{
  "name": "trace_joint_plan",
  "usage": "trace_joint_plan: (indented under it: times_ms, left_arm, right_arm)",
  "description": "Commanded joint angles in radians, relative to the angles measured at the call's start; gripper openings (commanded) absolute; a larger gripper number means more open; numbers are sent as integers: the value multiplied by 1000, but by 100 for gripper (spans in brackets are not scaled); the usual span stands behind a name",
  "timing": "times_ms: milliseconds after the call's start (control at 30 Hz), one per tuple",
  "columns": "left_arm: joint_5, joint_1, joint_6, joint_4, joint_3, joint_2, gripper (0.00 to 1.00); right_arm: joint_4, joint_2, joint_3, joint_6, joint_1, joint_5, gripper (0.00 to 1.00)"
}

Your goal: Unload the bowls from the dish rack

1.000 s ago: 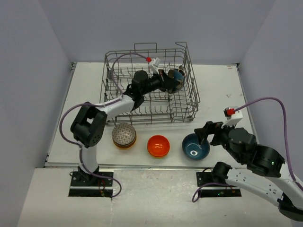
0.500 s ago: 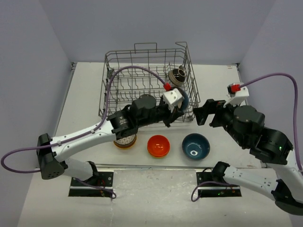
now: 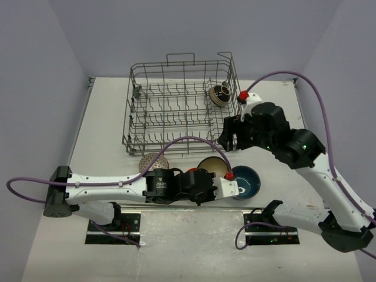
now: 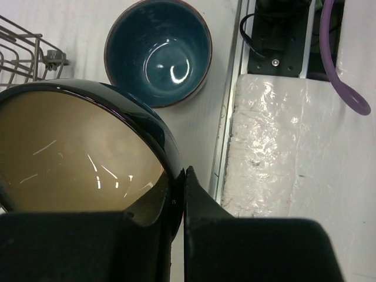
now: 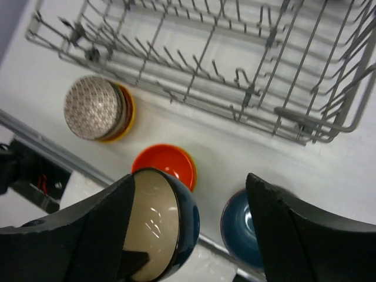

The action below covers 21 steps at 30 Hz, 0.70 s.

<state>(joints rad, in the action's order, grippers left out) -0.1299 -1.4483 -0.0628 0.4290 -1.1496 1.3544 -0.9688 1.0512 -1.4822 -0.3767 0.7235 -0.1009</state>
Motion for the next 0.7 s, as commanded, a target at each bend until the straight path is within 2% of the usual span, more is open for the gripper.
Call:
trace_joint_plan:
  times_ms: [0,167,267,300,367,467,500,600,667]
  left_arm:
    - [-97,-3,-91,-41,-51,-46,0]
    - [-100,-3,-112,28,-104,-9,0]
    - [-100,-3,-126,45,-128,6,0]
    - [-102,-3,-130,48,-131,9,0]
    - [-100,-3,-135,47,-137,9,0]
    - [-85,-3,-141,47,-142,9,0]
    - [-82,-3,-144,48,-144,11,0]
    - [-92,-3,-149,47,-151,18,0]
    - [-99,-3,-152,47,-160,28,0]
  right_arm:
    - [-116,32,34,41,1,96,74]
    - [-188,47,106,38,74,104,67]
    - [-208,59,141,22,113,53,63]
    - [-208,61,158,21,116,49,57]
    - [-206,67,172,18,116,44,54]
    - [-186,70,195,15,117,23,42]
    - [-180,70,198,9,117,17,29]
    - [-168,72,198,4,117,6,3]
    - [-165,67,201,1,117,-8,0]
